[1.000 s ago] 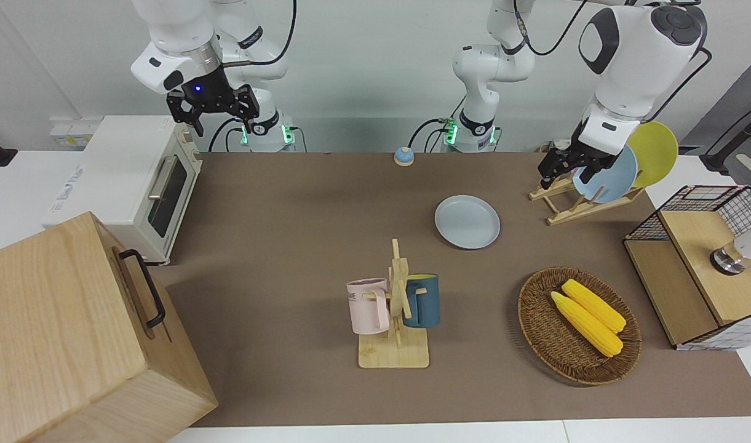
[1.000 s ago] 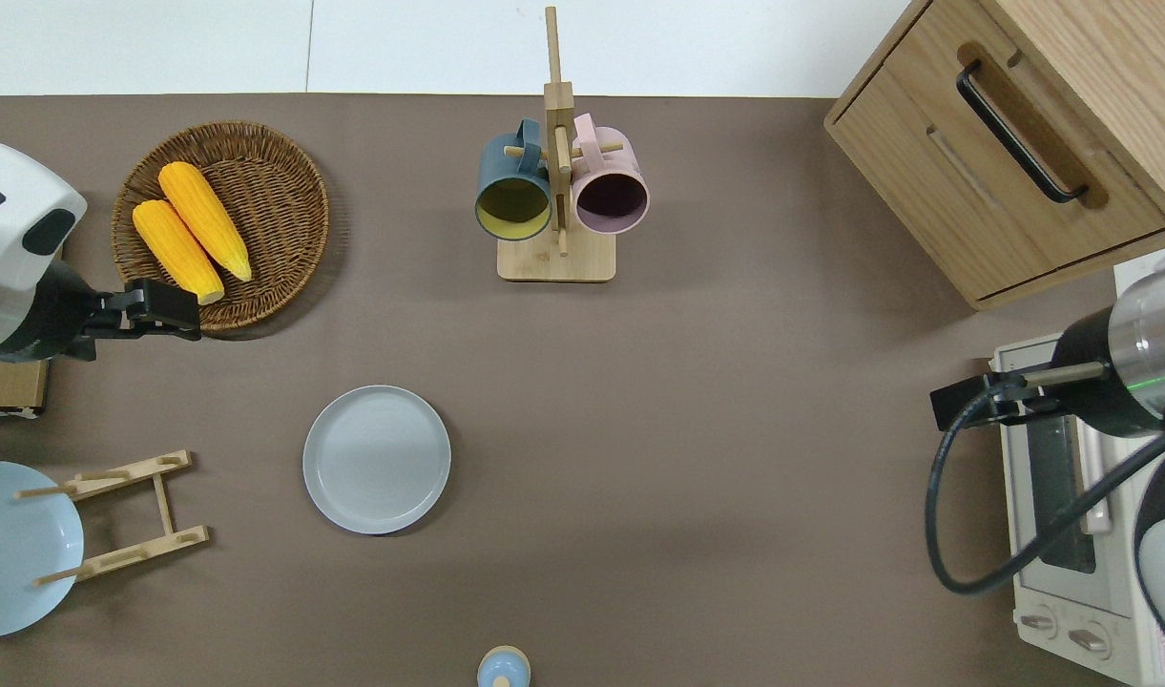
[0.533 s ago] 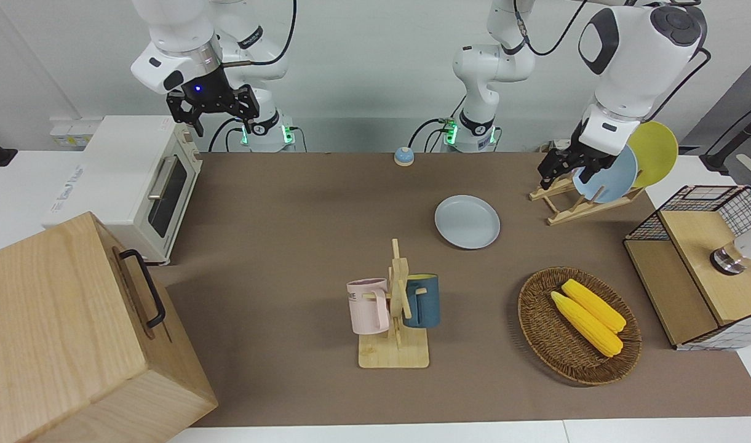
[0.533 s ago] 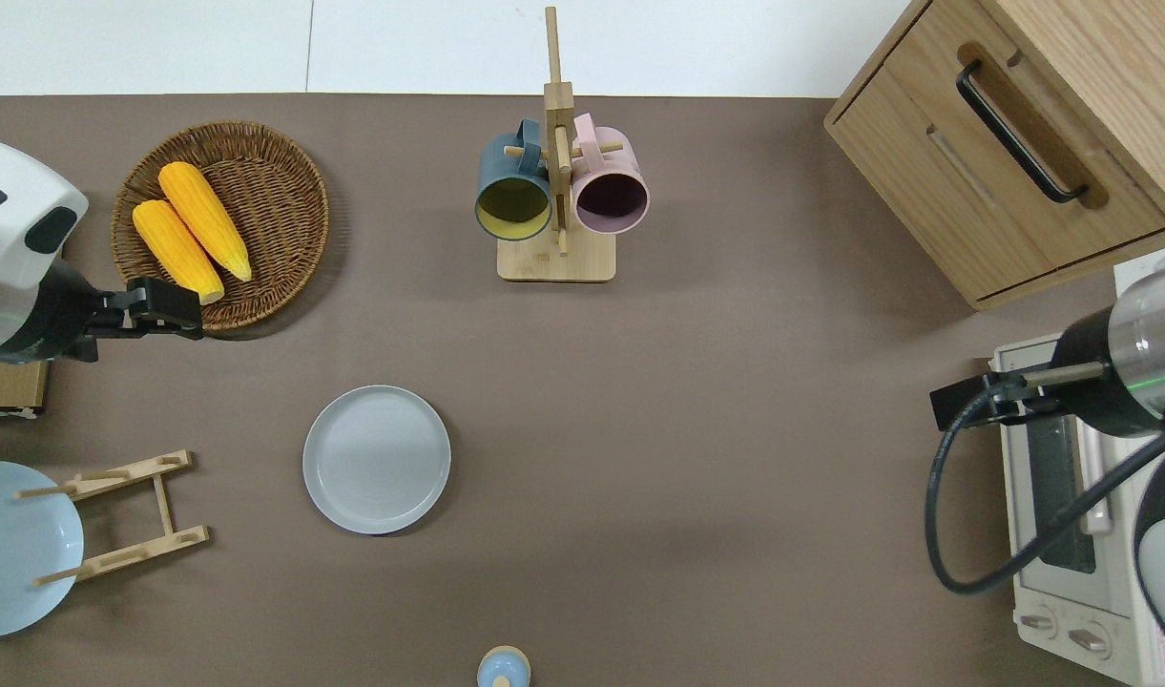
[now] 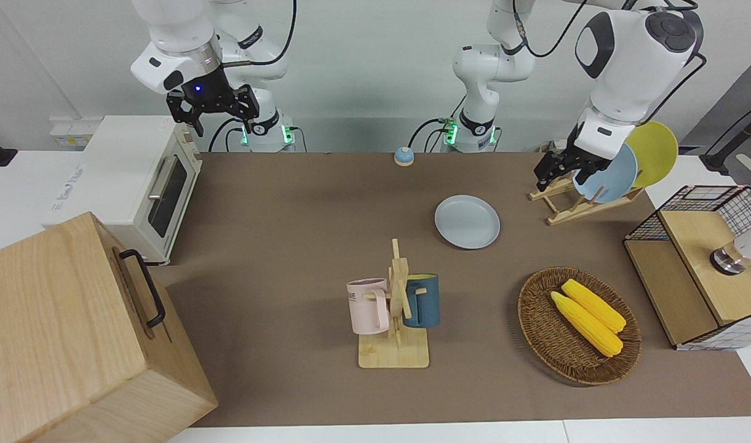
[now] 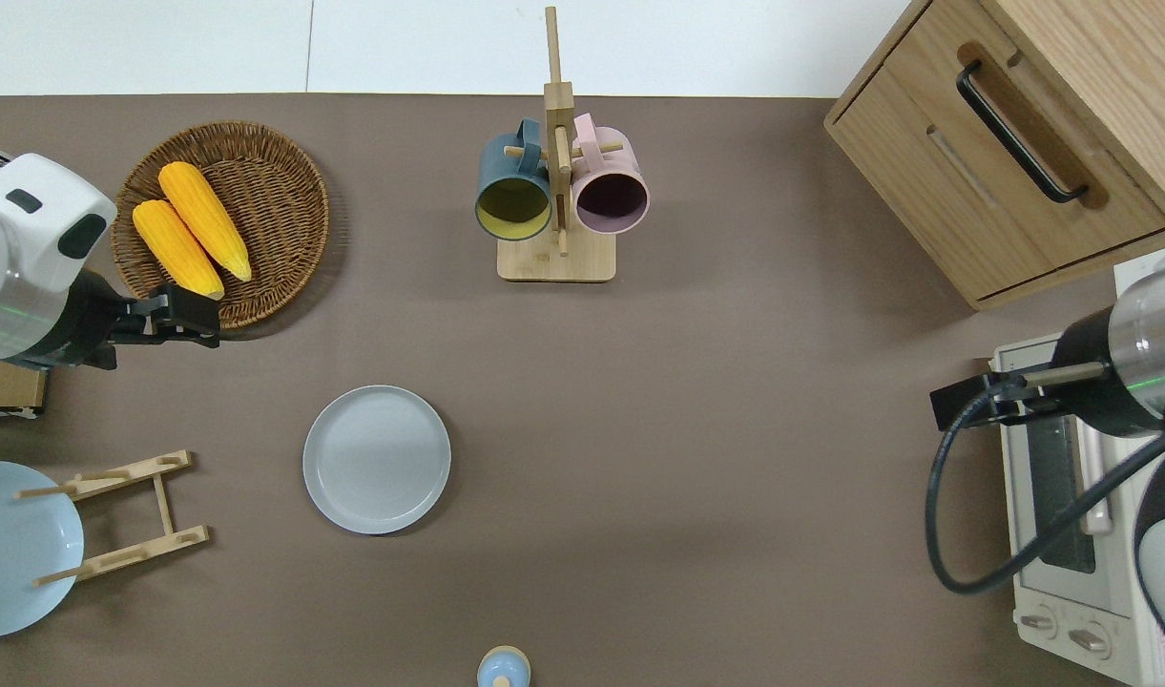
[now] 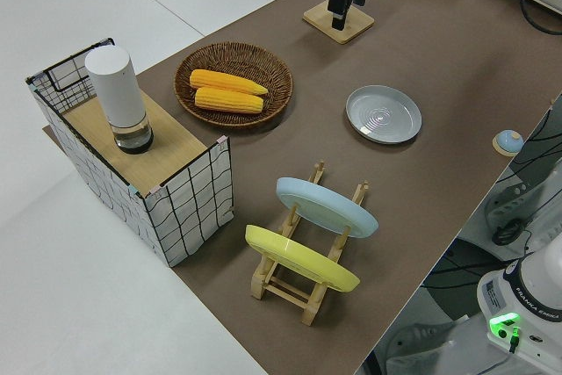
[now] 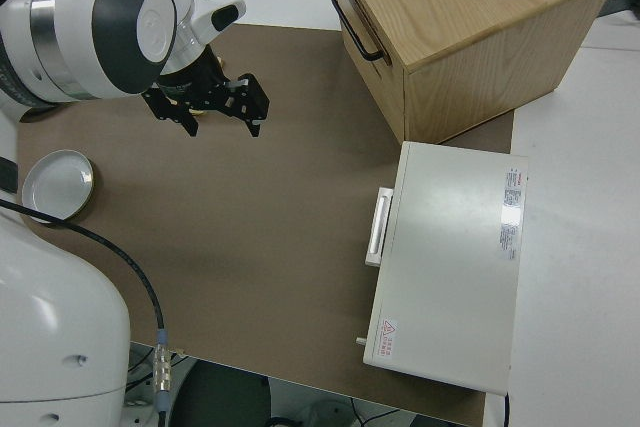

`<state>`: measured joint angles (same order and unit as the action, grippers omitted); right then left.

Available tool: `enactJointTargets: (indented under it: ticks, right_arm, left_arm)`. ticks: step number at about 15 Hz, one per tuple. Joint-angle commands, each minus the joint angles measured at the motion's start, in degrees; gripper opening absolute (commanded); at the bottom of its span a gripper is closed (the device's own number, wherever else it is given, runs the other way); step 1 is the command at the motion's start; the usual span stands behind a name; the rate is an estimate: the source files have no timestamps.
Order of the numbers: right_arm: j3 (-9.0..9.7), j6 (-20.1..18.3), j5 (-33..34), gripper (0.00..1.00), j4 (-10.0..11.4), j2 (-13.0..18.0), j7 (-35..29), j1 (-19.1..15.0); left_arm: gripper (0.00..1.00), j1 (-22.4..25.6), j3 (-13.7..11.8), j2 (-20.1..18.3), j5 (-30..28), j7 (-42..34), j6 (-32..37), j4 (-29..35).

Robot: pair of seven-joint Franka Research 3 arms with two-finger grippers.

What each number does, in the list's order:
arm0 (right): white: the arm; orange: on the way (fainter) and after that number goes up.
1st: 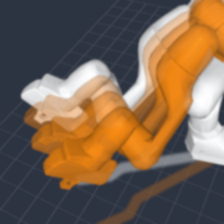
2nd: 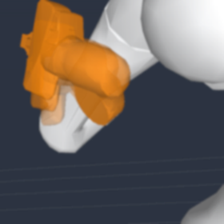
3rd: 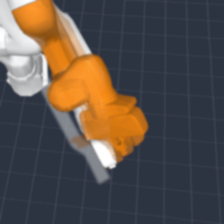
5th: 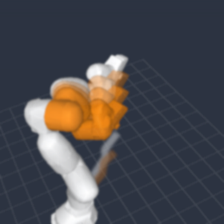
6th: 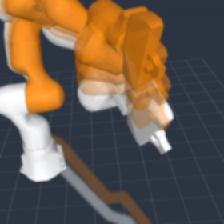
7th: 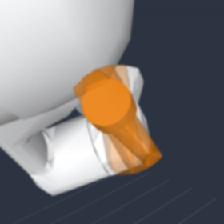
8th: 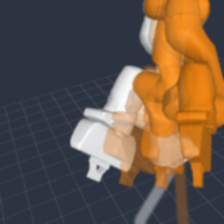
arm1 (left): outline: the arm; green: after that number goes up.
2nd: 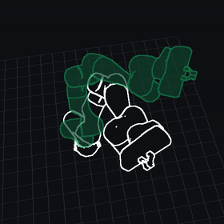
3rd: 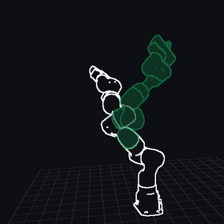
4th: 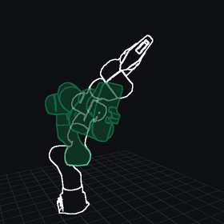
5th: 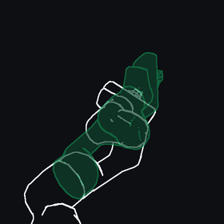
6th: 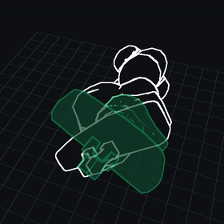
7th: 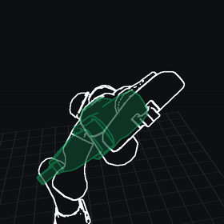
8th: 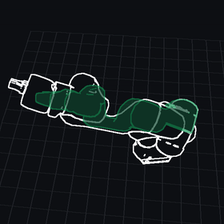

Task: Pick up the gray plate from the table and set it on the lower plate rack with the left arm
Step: 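Move the left gripper toward the gray plate's edge nearest the robot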

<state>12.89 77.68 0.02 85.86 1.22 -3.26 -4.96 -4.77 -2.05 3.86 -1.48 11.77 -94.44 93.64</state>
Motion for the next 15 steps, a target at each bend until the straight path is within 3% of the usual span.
enactJointTargets:
  ticks: [1,8,15]
  right_arm:
    - [0.38,-0.87,-0.2,0.99,-0.35,0.27,0.19,-0.84]
    - [0.38,-0.87,-0.2,0.987,-0.35,0.27,0.19,-0.76]
    - [0.38,-0.87,-0.2,0.99,-0.35,0.27,0.19,-0.84]
  left_arm:
    - [0.99,-0.16,0.29,-2.45,-0.72,0.53,-6.35,8.29]
    - [0.99,-0.86,0.29,-7.29,-0.72,0.18,-21.82,24.91]
    - [0.99,-1.21,0.46,-8.35,-0.89,0.8,-26.5,34.5]
